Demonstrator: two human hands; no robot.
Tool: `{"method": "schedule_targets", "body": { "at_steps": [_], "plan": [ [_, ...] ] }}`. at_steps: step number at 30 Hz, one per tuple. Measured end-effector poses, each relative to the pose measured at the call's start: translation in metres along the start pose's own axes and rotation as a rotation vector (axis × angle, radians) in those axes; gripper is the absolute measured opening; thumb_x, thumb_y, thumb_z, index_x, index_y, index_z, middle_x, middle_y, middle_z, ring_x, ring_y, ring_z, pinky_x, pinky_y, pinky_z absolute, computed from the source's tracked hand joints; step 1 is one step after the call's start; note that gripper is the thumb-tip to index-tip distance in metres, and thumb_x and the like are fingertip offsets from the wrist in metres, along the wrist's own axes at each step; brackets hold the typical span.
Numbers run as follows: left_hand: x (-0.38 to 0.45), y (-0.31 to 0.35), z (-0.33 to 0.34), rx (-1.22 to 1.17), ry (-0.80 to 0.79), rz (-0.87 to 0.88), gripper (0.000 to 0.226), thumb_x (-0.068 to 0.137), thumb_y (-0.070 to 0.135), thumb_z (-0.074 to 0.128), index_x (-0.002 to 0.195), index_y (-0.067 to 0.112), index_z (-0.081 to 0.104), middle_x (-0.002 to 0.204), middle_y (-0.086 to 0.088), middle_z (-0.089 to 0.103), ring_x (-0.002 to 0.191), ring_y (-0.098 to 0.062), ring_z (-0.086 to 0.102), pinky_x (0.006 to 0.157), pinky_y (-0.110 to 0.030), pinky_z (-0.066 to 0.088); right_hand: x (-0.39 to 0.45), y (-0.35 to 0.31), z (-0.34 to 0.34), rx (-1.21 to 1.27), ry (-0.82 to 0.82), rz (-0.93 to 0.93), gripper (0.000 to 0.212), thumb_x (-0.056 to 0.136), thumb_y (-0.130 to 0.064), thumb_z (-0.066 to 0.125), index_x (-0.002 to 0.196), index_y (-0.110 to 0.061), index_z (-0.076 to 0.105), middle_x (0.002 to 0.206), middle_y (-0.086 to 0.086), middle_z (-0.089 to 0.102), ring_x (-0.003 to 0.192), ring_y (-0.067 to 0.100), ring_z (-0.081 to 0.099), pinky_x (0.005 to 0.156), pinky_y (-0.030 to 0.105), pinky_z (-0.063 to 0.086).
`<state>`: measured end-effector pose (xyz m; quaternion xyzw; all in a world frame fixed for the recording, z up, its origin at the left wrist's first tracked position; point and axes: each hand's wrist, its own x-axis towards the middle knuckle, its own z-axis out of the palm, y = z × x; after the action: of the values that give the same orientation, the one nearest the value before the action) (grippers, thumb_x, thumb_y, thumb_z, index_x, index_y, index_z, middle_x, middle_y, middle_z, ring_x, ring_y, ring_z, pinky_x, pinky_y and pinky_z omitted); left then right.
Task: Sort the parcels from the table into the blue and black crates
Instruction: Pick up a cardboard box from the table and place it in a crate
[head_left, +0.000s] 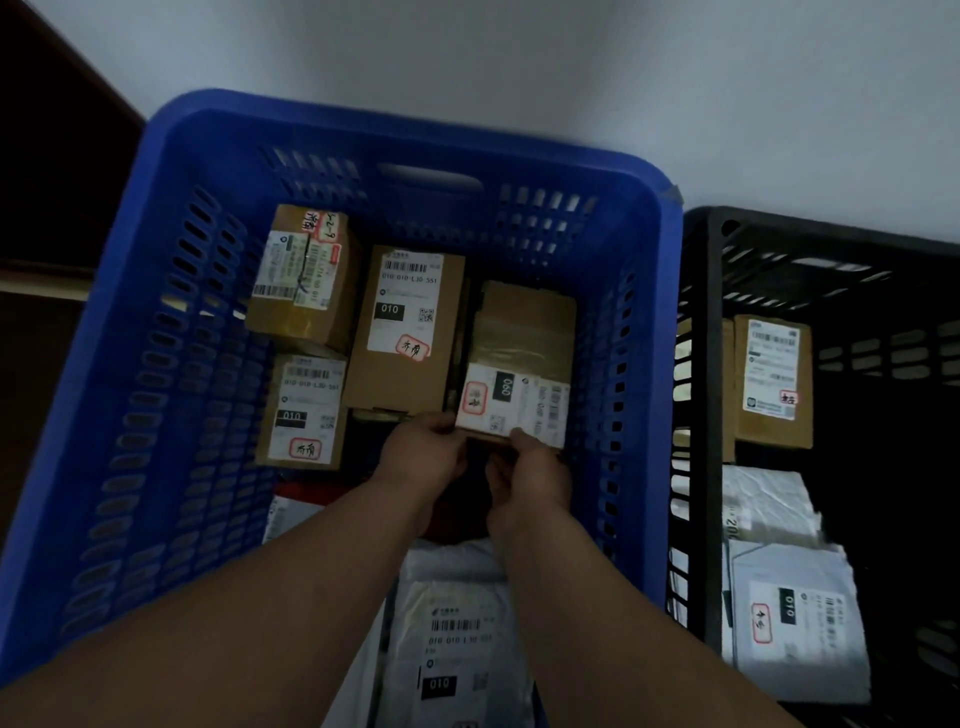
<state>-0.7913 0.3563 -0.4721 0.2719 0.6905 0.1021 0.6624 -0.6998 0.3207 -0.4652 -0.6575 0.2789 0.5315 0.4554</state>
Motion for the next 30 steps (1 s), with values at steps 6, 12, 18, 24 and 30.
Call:
{"method": "schedule_targets", "body": {
  "at_steps": [6,12,18,24,30],
  "plan": [
    [0.01,0.008,0.01,-0.241,-0.156,-0.071,0.043,0.094,-0.009,0.045,0.133,0.007,0.051,0.115,-0.012,0.066,0.103,-0.019,0.063,0.077,-0.022,0.053,-0.001,-0.006,0.018,0.249,-0.14,0.041,0.032,0.094,-0.002,0.047,0.121,-0.011,0.059,0.097,0.013,0.068,0.083,0.025,0.065,0.065,0.03,0.051],
    [0.015,0.001,0.006,-0.107,-0.17,-0.055,0.028,0.096,-0.001,0.048,0.111,0.016,0.064,0.103,-0.005,0.07,0.096,-0.017,0.065,0.072,-0.022,0.052,0.002,-0.009,0.015,0.022,-0.111,0.104,0.026,0.095,-0.009,0.049,0.114,-0.016,0.064,0.097,0.011,0.066,0.083,0.025,0.061,0.061,0.033,0.047],
    [0.002,-0.012,-0.008,-0.06,-0.065,-0.053,0.031,0.098,0.002,0.048,0.127,0.007,0.057,0.115,-0.012,0.064,0.103,-0.022,0.062,0.093,-0.033,0.05,-0.006,-0.017,0.012,-0.244,-0.152,0.216,0.037,0.102,-0.01,0.039,0.136,0.001,0.049,0.123,0.018,0.059,0.127,0.03,0.049,0.103,0.038,0.039],
    [-0.035,-0.007,-0.013,0.129,-0.041,-0.061,0.046,0.098,0.017,0.053,0.142,0.012,0.045,0.137,-0.013,0.053,0.123,-0.03,0.053,0.105,-0.047,0.044,-0.043,-0.031,0.001,-0.476,-0.225,0.24,0.031,0.103,-0.015,0.042,0.132,-0.006,0.051,0.138,0.014,0.052,0.127,0.026,0.047,0.102,0.034,0.037],
    [-0.094,0.012,-0.004,0.191,0.021,0.015,0.048,0.097,0.02,0.053,0.144,0.013,0.044,0.136,-0.014,0.054,0.122,-0.03,0.053,0.107,-0.047,0.041,-0.094,-0.06,-0.009,-0.682,-0.354,0.167,0.035,0.1,-0.016,0.048,0.132,-0.002,0.049,0.127,0.018,0.056,0.11,0.026,0.051,0.089,0.033,0.042]
  ]
}}
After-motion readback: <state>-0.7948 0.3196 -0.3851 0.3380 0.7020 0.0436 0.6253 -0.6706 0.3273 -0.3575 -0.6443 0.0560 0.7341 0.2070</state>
